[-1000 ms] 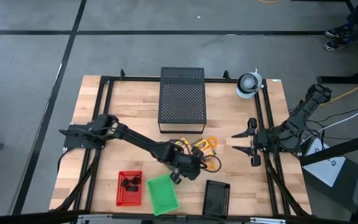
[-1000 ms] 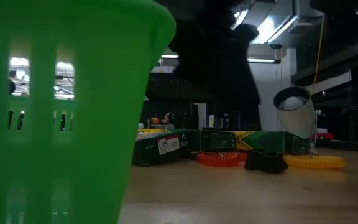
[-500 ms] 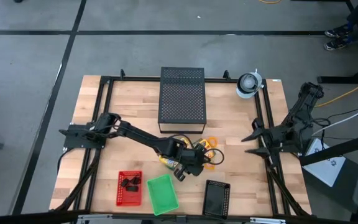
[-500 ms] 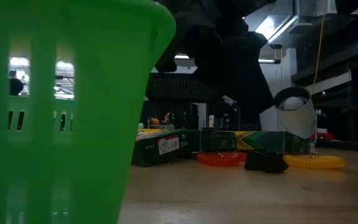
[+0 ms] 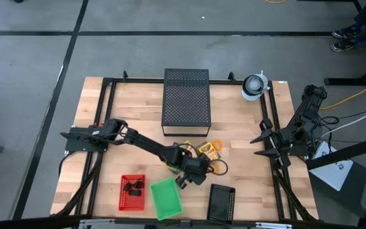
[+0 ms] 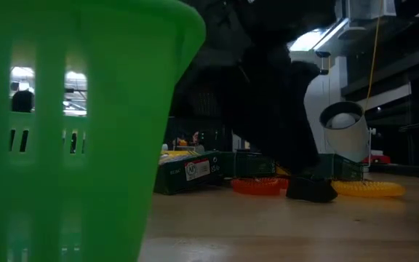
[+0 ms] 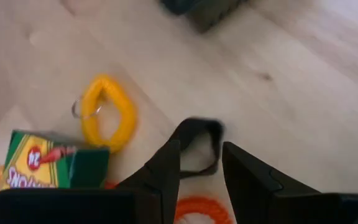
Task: Pick & Place Office Desk Supplies
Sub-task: Put the black rubberband into the red bin
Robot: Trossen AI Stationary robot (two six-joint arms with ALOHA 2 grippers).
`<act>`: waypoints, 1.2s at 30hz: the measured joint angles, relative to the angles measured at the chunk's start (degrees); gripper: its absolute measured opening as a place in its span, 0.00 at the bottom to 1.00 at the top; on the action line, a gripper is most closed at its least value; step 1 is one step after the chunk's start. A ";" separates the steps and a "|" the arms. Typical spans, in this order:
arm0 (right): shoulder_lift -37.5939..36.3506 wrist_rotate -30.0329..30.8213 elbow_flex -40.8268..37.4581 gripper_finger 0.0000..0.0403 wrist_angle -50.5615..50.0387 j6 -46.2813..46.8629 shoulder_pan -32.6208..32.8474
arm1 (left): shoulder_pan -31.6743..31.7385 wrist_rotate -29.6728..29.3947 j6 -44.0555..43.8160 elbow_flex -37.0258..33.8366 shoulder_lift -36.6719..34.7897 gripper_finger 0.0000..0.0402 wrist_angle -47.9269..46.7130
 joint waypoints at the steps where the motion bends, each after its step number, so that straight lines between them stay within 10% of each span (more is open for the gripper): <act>1: 0.00 -0.04 0.00 0.49 -0.05 0.19 0.00 | 0.15 -0.03 -0.04 -0.01 0.00 0.29 0.25; 29: 0.00 0.22 -0.02 0.49 -0.89 2.15 0.00 | 0.79 4.48 -0.47 0.02 2.16 0.29 1.18; 36: 0.00 0.22 -0.02 0.49 -0.89 2.22 0.00 | 0.82 3.05 0.93 0.06 2.75 0.10 1.32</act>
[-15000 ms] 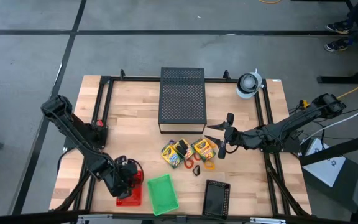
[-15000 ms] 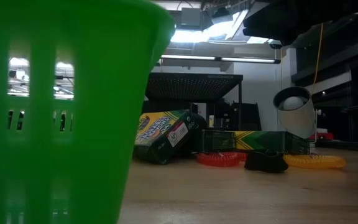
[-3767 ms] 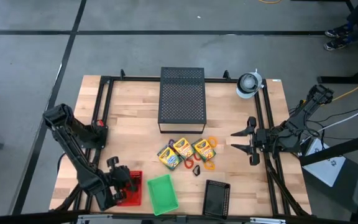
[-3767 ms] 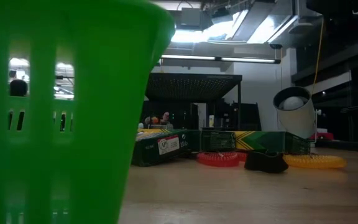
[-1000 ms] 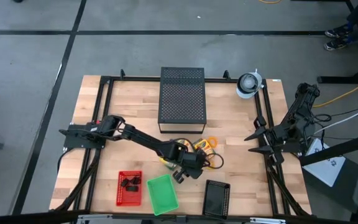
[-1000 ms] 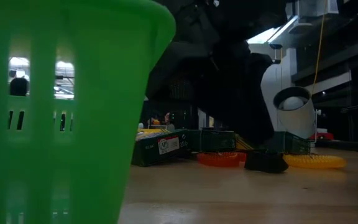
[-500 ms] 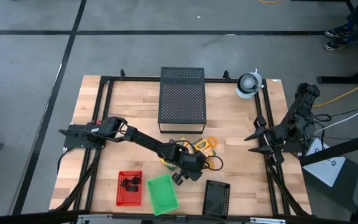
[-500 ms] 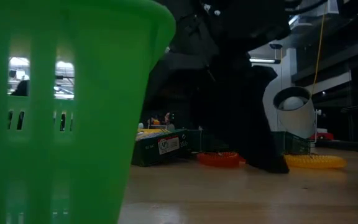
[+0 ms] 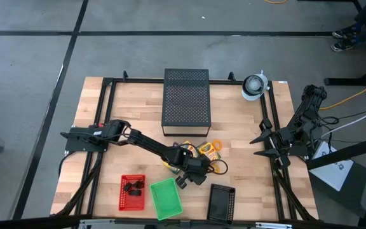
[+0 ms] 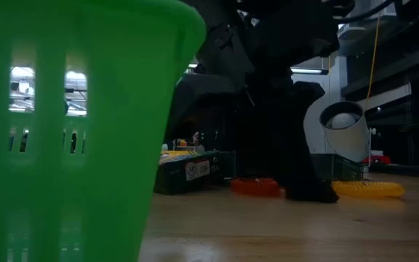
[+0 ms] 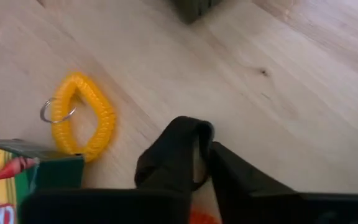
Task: Pick & Place Office Desk Supplies
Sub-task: Put the black rubberband into the red bin
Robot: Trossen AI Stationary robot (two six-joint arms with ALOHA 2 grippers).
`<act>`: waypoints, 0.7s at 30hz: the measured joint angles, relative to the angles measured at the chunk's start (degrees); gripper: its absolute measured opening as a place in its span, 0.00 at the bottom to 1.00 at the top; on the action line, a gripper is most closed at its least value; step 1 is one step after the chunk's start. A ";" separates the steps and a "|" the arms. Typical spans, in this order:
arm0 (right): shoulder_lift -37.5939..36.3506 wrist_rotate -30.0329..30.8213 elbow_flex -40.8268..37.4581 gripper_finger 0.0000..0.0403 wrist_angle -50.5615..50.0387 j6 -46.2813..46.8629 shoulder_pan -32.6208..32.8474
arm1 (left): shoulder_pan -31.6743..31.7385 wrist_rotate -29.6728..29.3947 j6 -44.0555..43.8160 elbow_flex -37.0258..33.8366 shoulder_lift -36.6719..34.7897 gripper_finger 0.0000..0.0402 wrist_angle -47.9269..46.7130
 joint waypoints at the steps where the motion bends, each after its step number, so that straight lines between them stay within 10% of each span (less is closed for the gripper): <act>1: 0.00 0.00 0.00 0.49 0.00 0.01 0.00 | 0.00 -0.26 0.24 -0.01 0.00 0.05 -0.09; 15: 0.00 -0.41 0.00 0.49 -0.03 -0.29 0.00 | -2.65 -2.32 -1.62 13.33 -0.54 0.01 -14.18; 21: -0.09 -2.56 -0.02 0.49 -0.99 -0.53 0.00 | -3.69 10.69 -9.20 14.63 -4.65 0.00 -22.28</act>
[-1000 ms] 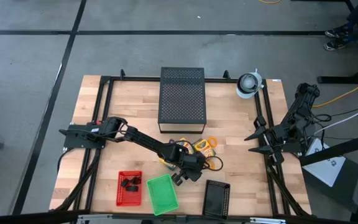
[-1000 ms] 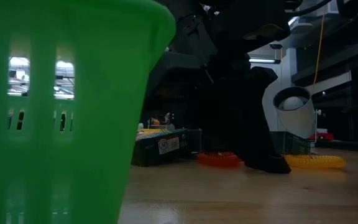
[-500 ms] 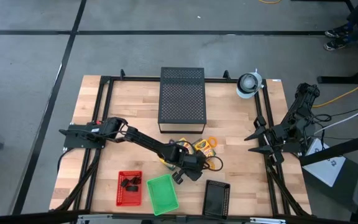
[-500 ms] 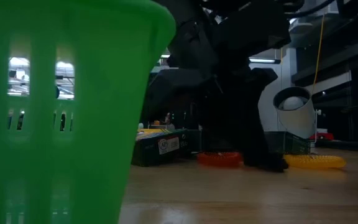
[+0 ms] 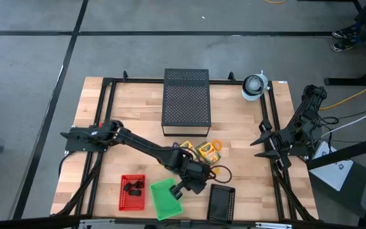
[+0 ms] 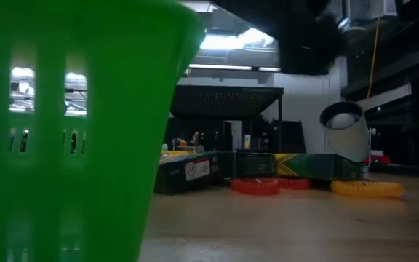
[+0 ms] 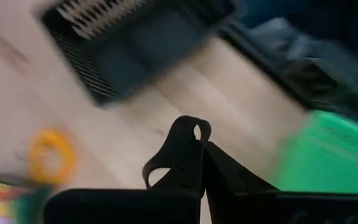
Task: Pick & Place Office Desk Supplies
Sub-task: Put the black rubberband into the red bin
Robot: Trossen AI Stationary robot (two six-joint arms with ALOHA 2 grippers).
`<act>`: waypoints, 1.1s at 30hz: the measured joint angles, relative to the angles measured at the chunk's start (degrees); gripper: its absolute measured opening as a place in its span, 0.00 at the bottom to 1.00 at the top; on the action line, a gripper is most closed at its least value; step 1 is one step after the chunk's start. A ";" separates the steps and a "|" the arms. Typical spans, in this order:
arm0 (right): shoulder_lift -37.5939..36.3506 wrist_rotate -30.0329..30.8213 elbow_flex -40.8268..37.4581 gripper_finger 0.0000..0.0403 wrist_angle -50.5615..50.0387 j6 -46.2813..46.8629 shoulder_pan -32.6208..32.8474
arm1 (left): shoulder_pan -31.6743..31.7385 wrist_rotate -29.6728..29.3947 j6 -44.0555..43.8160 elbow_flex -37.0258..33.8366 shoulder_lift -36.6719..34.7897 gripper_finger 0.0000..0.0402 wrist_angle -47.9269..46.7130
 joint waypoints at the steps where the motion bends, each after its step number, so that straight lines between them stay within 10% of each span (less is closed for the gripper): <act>1: -0.02 -0.38 0.00 0.49 -0.01 -0.05 0.00 | -0.31 0.20 -1.29 -0.67 -0.61 0.01 -0.72; 33: -0.92 1.03 0.00 0.49 -0.04 -0.37 0.00 | -29.12 -42.15 -57.07 -60.70 -46.36 0.00 28.45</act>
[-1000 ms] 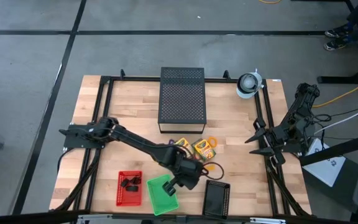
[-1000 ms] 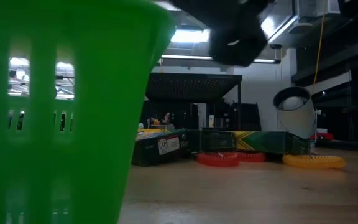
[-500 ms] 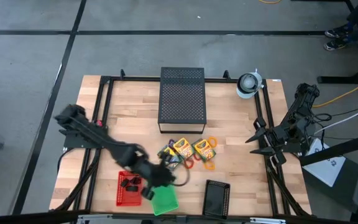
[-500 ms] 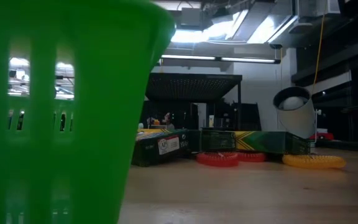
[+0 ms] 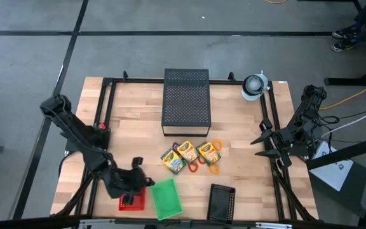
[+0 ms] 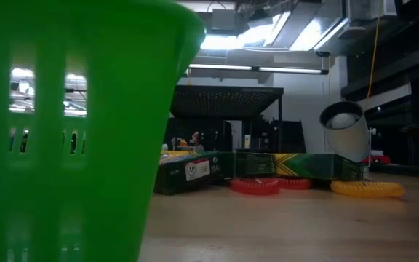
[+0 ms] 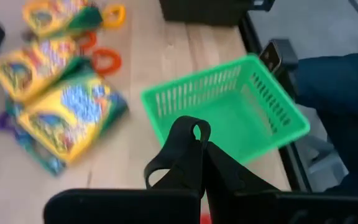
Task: Pick & Place Office Desk Supplies
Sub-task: Put the black rubberband into the red bin
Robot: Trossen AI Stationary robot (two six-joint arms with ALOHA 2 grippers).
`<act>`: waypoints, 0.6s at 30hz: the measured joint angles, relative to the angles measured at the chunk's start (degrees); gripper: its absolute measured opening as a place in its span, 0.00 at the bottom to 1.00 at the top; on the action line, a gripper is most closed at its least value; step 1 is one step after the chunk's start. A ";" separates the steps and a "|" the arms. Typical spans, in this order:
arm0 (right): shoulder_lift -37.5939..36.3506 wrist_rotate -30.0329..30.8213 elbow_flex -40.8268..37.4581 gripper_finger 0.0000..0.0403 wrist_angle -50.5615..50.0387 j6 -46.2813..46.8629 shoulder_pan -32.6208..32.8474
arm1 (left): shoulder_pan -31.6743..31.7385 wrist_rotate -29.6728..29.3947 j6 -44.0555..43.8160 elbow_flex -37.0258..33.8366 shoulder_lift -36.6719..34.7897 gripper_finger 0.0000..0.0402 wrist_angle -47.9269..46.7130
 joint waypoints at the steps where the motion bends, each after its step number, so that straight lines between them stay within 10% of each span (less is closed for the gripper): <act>1: 0.00 0.02 0.00 0.49 0.00 0.00 0.00 | -1.12 -0.62 -2.12 -1.11 -0.38 0.00 0.02; 18: 0.00 0.02 0.00 0.49 0.02 0.15 0.00 | -11.93 -5.56 -27.55 -6.64 -0.54 0.02 -3.45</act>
